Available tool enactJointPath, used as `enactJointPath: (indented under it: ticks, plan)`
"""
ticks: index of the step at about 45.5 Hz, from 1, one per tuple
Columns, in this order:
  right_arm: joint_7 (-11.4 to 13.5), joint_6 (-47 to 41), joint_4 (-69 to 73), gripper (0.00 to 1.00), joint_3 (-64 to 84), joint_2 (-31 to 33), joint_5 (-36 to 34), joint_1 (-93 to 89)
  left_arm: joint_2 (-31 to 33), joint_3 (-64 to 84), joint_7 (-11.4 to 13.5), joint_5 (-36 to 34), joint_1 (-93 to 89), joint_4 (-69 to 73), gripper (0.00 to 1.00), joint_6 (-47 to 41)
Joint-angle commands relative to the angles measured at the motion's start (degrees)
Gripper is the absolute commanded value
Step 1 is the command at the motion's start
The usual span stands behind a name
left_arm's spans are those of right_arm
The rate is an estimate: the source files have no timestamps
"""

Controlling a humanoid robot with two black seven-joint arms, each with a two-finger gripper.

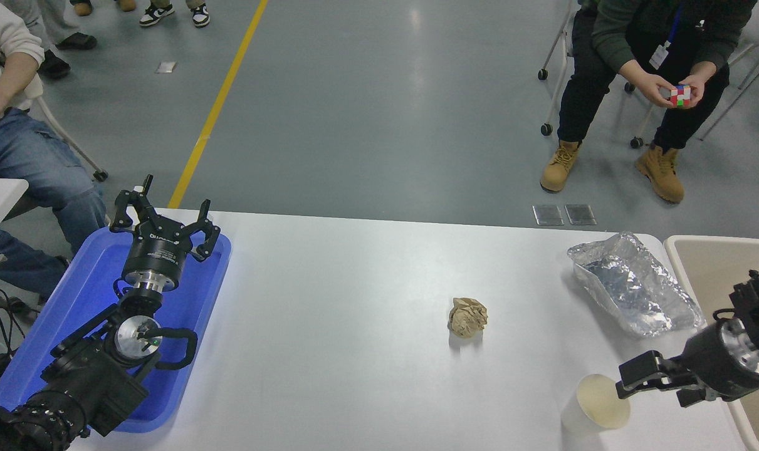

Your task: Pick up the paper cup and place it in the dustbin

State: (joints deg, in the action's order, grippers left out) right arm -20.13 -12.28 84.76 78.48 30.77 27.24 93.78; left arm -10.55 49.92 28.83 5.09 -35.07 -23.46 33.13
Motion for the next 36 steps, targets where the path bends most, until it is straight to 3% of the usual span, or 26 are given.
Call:
enactJointPath:
  ticks: [1, 16, 20, 24, 36]
  plan:
    - [0.0, 4.8, -2.1, 1.0, -2.4, -0.7, -0.6, -6.7, 0.0, 0.0, 0.0, 0.0, 0.0, 0.0, 1.0, 0.0]
    - [0.0, 9.7, -5.7, 0.97, -2.6, -1.6, -1.0, -11.4, 0.0, 0.0, 0.0, 0.0, 0.0, 0.0, 1.0, 0.0]
    - [0.0, 10.7, -5.9, 0.91, -2.6, -1.6, -1.0, -11.8, 0.0, 0.0, 0.0, 0.0, 0.0, 0.0, 1.0, 0.0]
    - [0.0, 12.4, -6.0, 0.82, -2.5, -1.7, -0.9, -12.4, 0.0, 0.0, 0.0, 0.0, 0.0, 0.0, 1.0, 0.0]
    - [-0.1, 14.8, -5.9, 0.3, -1.6, -3.1, 0.0, -12.7, 0.0, 0.0, 0.0, 0.0, 0.0, 0.0, 1.0, 0.0]
